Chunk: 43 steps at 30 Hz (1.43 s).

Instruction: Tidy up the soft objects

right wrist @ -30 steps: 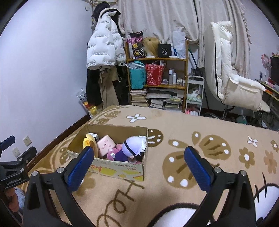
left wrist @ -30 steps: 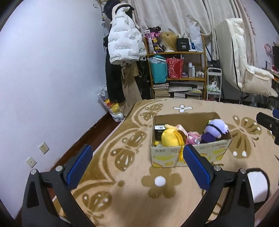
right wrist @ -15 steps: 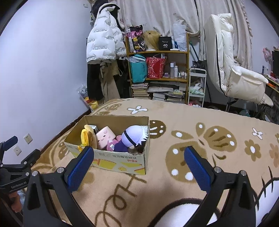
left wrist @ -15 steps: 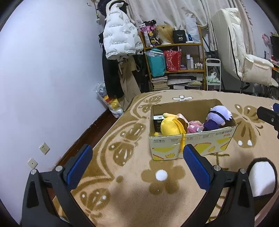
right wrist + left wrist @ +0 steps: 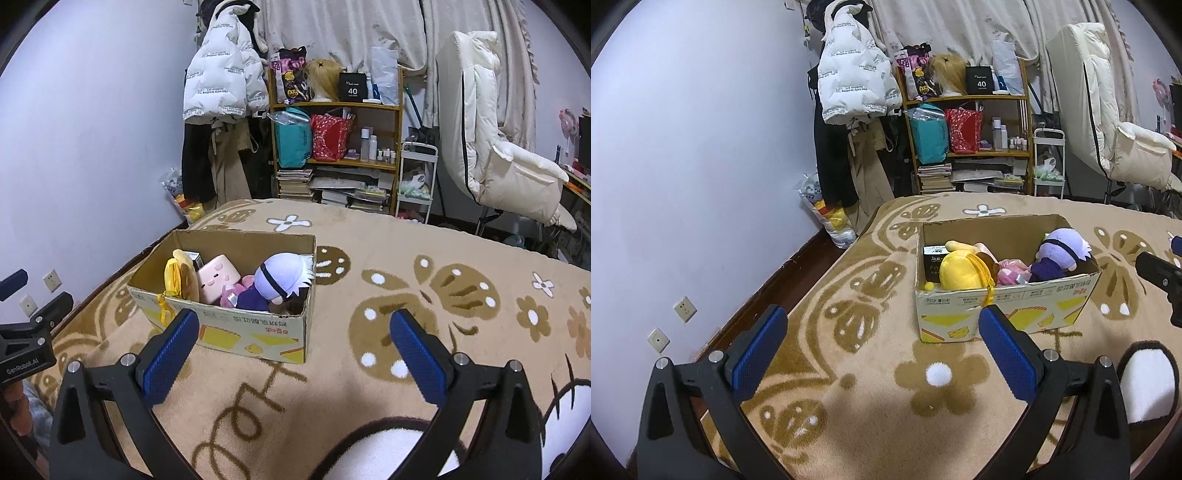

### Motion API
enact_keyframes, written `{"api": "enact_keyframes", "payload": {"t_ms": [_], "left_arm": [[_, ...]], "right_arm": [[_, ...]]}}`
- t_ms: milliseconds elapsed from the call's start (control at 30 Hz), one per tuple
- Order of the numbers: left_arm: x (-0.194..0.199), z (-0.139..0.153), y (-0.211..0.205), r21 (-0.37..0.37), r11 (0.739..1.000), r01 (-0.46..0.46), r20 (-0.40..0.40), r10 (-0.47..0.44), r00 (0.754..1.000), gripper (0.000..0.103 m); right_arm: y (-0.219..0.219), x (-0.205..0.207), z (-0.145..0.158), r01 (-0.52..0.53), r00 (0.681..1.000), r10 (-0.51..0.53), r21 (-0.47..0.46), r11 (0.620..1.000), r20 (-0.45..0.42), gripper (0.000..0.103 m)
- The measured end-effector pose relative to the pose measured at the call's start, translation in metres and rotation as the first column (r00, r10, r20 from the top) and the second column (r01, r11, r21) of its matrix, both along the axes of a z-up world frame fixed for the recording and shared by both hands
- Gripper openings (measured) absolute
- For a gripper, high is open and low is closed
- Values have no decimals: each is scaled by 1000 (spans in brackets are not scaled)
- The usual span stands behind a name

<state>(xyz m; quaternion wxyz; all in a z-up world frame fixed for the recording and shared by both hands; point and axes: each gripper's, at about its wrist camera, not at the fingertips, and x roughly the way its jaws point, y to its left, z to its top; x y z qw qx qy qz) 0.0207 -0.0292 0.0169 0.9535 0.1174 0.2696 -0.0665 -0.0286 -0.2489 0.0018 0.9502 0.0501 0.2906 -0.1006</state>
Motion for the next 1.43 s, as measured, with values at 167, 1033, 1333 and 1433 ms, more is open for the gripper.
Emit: {"api": "enact_keyframes", "payload": {"t_ms": [167,1033,1333,1433], "left_arm": [[0,0,2,-7,1000,-4,8,4,1000,102],[-3,0,-2,9,1000,20,21,-20,1000,102],[-4,-4,-3,0,1000,18,18,-18,1000,102],[-4,-4,-4,8,1000,17,25,-17,1000,102]], "right_arm": [[1,0,-3,-4,1000,4,0,1000,-4,103],[0,0,-4,-2,1000,2,-2,1000,1,103],[-1,0,-4,-2,1000,2,-1,1000,1,103],[-1,0,-4,-1,1000,1,-2,1000,2,103]]}}
